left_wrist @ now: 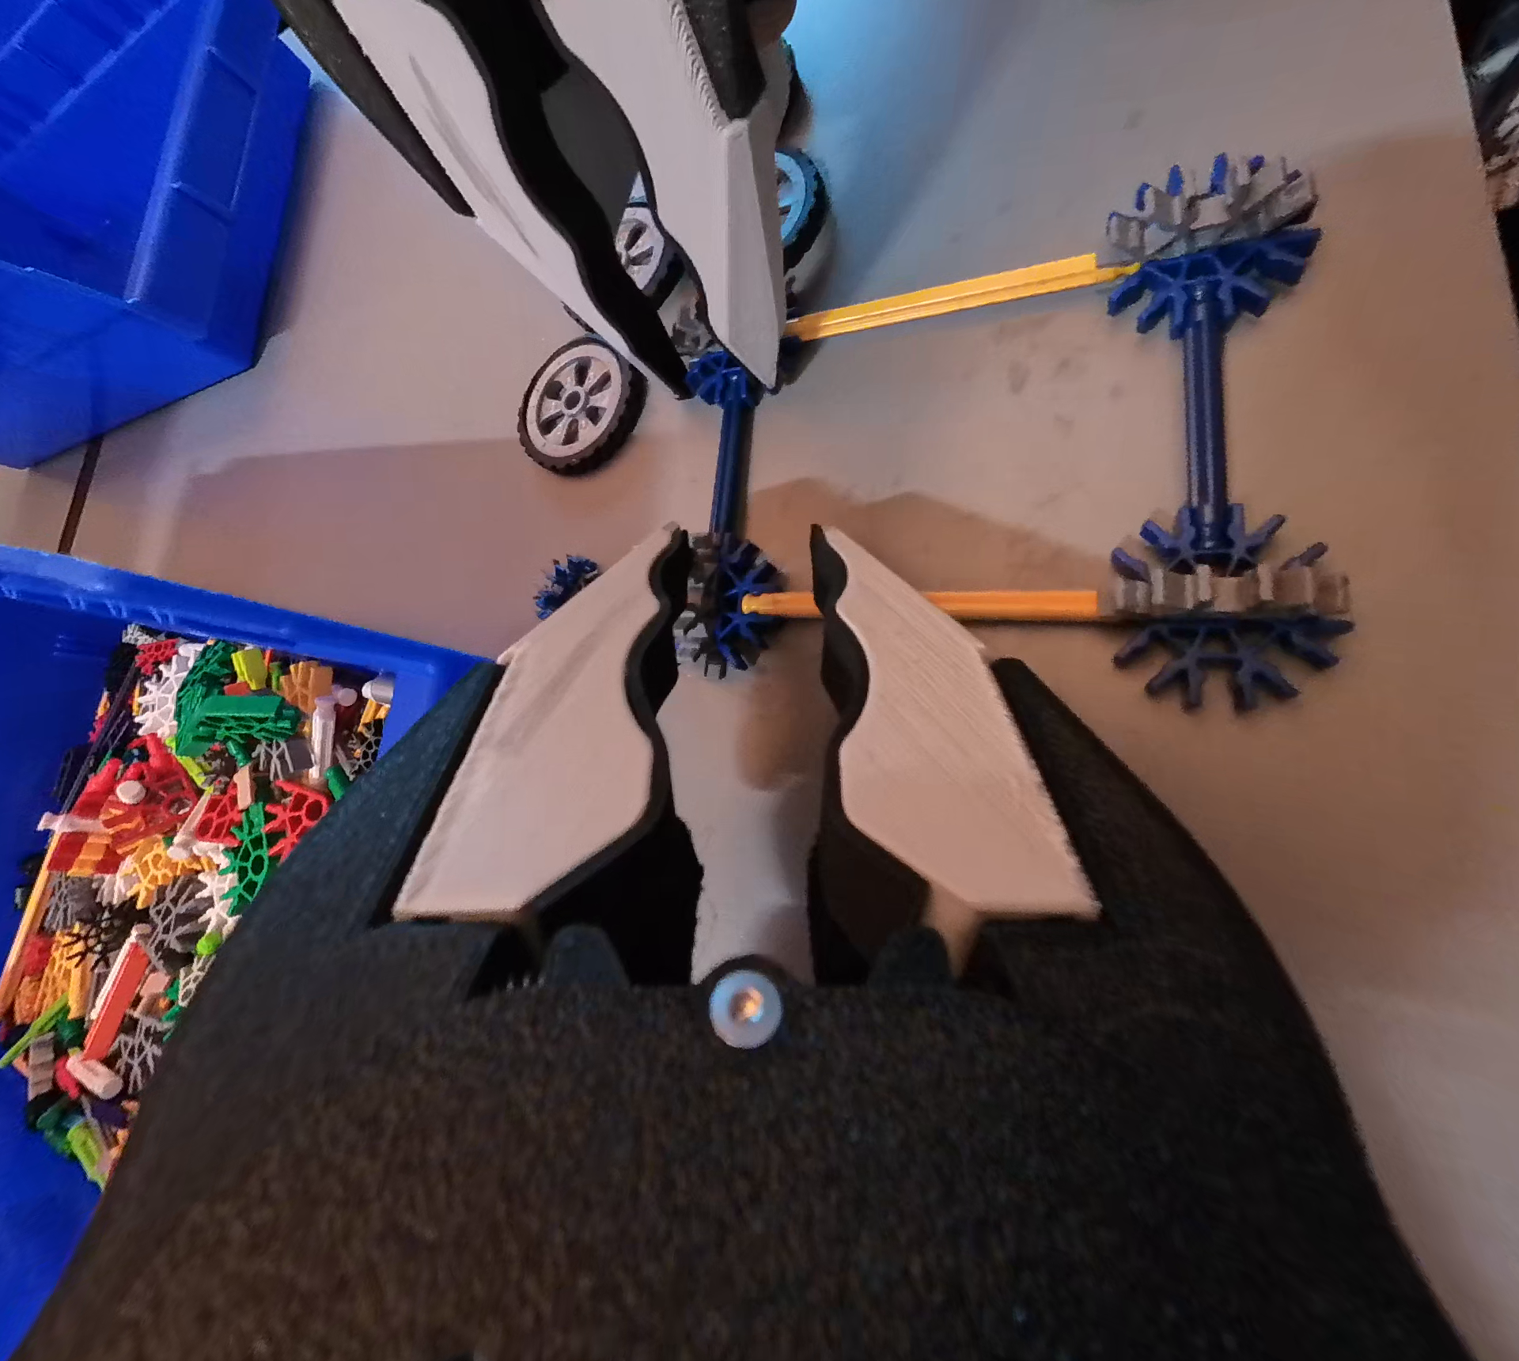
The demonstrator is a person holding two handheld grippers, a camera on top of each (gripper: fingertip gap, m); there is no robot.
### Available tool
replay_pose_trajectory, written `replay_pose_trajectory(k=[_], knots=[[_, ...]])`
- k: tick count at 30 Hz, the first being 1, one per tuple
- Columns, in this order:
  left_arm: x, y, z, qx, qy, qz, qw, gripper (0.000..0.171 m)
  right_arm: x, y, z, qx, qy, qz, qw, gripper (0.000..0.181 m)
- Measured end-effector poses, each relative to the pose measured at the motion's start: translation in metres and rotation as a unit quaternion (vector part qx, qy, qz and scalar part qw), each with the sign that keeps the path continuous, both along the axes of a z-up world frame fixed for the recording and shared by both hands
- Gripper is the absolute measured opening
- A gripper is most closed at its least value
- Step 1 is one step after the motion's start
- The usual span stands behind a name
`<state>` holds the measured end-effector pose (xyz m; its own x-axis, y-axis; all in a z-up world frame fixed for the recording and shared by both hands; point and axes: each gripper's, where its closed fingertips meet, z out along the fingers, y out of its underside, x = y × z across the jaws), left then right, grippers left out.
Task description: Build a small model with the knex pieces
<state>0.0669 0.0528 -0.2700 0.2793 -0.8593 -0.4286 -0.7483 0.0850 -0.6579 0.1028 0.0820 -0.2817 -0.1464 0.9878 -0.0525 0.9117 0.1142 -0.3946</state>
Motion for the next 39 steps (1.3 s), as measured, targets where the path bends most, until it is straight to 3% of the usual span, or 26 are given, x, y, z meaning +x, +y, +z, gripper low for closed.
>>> replay_pose_trajectory(k=[34,36,39], knots=[[-0.002,0.004,0.000,0.006,0.009,0.009,1.000,0.030,0.001,0.000,0.000,-0.009,-0.036,0.014,0.999,0.026],[-0.006,0.000,0.004,-0.005,0.007,0.015,1.000,0.031,0.001,0.000,0.000,-0.009,-0.036,0.012,0.999,0.026],[-0.028,-0.004,0.031,0.033,-0.005,0.054,0.998,0.031,0.001,0.000,0.000,-0.004,-0.038,0.014,0.999,0.026]])
